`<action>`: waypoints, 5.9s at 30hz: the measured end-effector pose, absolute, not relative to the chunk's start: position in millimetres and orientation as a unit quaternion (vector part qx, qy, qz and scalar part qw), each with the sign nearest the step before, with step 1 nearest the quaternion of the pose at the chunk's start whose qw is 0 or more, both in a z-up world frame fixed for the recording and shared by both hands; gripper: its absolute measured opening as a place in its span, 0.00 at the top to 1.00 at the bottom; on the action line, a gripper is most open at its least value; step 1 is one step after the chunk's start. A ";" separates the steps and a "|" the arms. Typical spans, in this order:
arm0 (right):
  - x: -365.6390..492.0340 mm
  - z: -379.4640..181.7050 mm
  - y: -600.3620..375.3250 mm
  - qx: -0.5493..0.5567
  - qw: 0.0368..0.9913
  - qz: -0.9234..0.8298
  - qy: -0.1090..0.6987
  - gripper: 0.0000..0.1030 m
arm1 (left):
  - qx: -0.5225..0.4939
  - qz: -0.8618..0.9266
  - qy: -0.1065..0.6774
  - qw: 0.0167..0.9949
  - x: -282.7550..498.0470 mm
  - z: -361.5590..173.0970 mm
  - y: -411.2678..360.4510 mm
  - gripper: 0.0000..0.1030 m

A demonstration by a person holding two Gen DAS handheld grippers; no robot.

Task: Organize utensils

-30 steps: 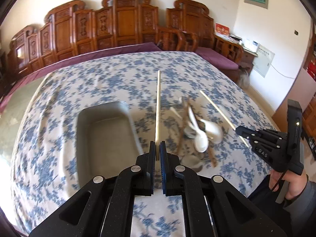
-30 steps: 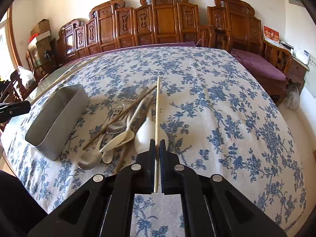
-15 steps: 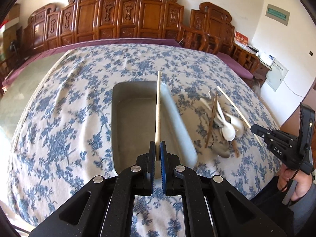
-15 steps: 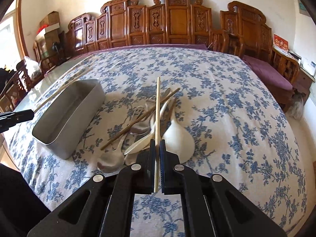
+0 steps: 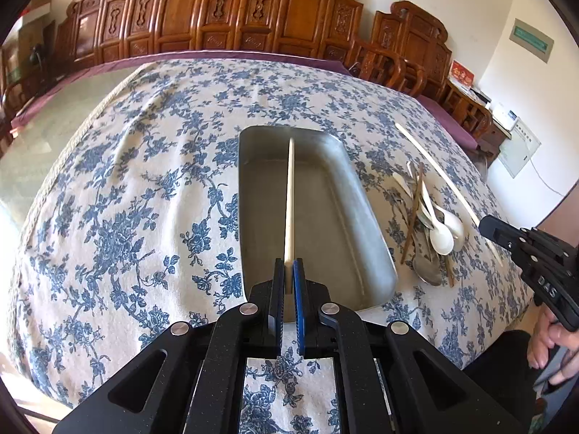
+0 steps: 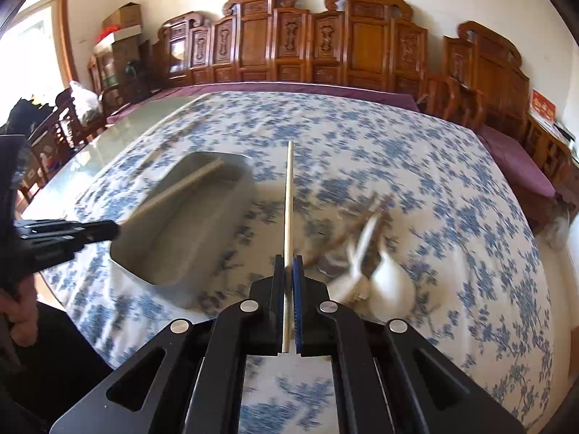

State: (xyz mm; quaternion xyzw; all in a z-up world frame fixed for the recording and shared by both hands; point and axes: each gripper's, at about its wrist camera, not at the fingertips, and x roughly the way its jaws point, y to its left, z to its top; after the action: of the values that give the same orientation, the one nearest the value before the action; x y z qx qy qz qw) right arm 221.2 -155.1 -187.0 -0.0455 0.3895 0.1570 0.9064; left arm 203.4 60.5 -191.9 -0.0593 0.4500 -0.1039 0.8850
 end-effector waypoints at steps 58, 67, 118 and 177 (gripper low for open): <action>250.5 -202.9 -199.4 -0.043 0.912 0.115 0.391 0.94 | -0.028 -0.146 0.404 0.903 198.2 -170.3 26.4 0.83; 265.9 -227.6 -227.9 -0.026 0.914 0.103 0.391 0.82 | -0.009 -0.161 0.398 0.903 195.3 -165.4 -1.4 0.69; 289.4 -251.2 -250.1 0.031 0.905 0.136 0.403 0.82 | 0.081 -0.234 0.494 0.834 282.0 -245.9 -124.4 0.96; 350.2 -276.5 -224.6 0.051 0.879 0.113 0.459 0.89 | 0.017 -0.237 0.413 0.879 261.9 -181.1 -72.1 0.97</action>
State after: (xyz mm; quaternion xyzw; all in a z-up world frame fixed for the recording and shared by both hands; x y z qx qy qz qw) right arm 350.2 -224.6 -276.5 0.0509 0.4594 0.1134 0.8795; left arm 261.9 -72.1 -181.2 0.0165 0.4130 -0.2372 0.8792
